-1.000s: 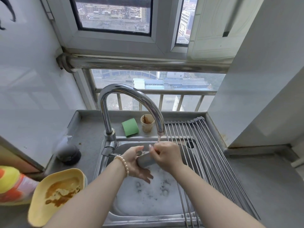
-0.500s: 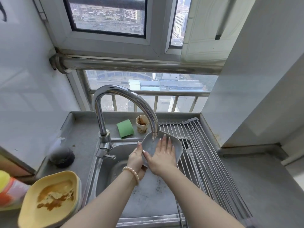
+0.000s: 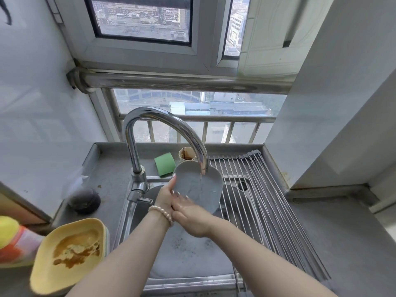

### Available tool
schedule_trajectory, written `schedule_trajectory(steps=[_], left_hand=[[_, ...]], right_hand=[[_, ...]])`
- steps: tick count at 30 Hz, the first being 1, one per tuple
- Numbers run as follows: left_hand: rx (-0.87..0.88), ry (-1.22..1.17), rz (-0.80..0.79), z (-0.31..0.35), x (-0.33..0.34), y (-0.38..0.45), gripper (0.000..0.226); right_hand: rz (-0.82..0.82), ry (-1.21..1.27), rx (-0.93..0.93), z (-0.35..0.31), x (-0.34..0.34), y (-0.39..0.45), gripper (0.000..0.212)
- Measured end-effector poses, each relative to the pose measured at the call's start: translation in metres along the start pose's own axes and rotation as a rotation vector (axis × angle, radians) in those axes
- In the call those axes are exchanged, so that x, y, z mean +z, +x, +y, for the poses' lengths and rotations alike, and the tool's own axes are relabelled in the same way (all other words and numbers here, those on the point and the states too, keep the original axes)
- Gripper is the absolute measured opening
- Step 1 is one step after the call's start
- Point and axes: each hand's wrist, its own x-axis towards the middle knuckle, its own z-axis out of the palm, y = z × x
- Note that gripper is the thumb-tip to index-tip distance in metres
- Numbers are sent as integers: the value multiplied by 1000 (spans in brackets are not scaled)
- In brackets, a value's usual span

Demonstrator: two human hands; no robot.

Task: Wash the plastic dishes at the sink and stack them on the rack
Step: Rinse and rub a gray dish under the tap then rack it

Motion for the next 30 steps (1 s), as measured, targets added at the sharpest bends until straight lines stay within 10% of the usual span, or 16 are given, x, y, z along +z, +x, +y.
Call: schedule_trajectory(steps=[9, 15, 24, 30], left_hand=[[139, 385, 398, 12, -20, 24, 18], [19, 428, 372, 6, -12, 7, 18], [354, 261, 355, -37, 3, -27, 32], [94, 429, 273, 4, -15, -23, 41]], right_hand=[[124, -369, -90, 57, 7, -41, 22], [106, -773, 277, 56, 11, -34, 68], [395, -343, -3, 22, 31, -23, 23], [336, -444, -95, 79, 11, -40, 31]])
